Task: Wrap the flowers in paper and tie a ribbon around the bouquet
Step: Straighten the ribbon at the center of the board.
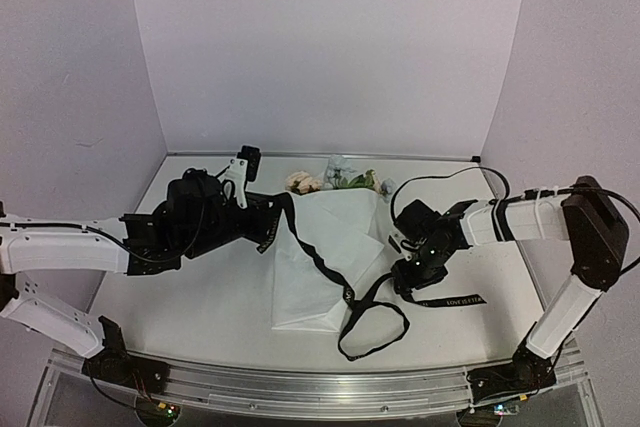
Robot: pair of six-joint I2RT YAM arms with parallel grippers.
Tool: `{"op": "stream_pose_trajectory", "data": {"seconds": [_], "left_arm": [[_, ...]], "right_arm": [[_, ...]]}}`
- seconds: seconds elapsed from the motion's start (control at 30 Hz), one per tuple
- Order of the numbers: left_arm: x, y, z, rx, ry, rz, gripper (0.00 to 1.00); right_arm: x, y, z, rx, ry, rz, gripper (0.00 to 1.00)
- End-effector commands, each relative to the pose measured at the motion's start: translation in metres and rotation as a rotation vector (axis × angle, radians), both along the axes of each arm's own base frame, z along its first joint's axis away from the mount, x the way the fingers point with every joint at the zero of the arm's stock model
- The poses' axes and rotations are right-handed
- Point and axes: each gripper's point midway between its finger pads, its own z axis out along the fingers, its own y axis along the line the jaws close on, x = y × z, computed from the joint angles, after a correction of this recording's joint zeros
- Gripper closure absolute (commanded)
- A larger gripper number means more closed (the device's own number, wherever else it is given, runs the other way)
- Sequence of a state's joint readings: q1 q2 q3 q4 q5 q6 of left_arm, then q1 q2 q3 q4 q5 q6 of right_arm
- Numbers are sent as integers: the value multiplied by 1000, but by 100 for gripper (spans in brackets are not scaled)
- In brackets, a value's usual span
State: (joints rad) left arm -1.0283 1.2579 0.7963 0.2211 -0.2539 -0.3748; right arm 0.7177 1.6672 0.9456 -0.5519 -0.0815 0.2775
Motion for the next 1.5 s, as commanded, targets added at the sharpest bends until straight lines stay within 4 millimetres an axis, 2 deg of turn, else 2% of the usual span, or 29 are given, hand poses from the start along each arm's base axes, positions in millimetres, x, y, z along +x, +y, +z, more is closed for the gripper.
{"op": "stream_pose_trajectory", "data": {"seconds": [0.0, 0.1, 0.17, 0.23, 0.27, 0.33, 0.47, 0.6, 0.8, 0.9, 1.03, 1.23, 1.37, 1.47], "left_arm": [[2, 10, 27, -48, -36, 42, 100], [7, 18, 28, -36, -35, 91, 100], [11, 26, 29, -29, -34, 140, 100], [16, 38, 30, -17, -36, 209, 100], [18, 45, 31, -11, -37, 240, 100], [22, 63, 35, -7, -43, 332, 100], [26, 115, 37, 35, -35, 568, 100], [21, 181, 34, 88, -25, 858, 100], [17, 277, 29, 205, 41, 1177, 100], [14, 314, 36, 213, 50, 1272, 100], [3, 350, 45, 189, 51, 1382, 100], [-27, 394, 53, 186, 27, 1553, 100], [-51, 415, 44, 190, 9, 1664, 100], [-55, 419, 29, 203, 19, 1689, 100]], "right_arm": [[20, 5, 5, 2, -72, -43, 52], [11, -3, -1, -4, -48, -81, 66], [6, -10, -3, -13, -48, -101, 80], [2, -19, 2, -39, -51, -112, 96], [0, -27, 7, -71, -59, -115, 100], [-5, -46, 22, -147, -77, -119, 100], [-9, -87, 65, -270, -154, -153, 100], [-21, -128, 103, -325, -157, -215, 100], [-38, -164, 135, -287, -170, -338, 100], [-43, -176, 151, -283, -205, -364, 100], [-52, -188, 168, -294, -242, -371, 100], [-63, -202, 175, -347, -254, -363, 100], [-69, -213, 165, -431, -212, -335, 100], [-72, -213, 151, -455, -144, -323, 100]]}}
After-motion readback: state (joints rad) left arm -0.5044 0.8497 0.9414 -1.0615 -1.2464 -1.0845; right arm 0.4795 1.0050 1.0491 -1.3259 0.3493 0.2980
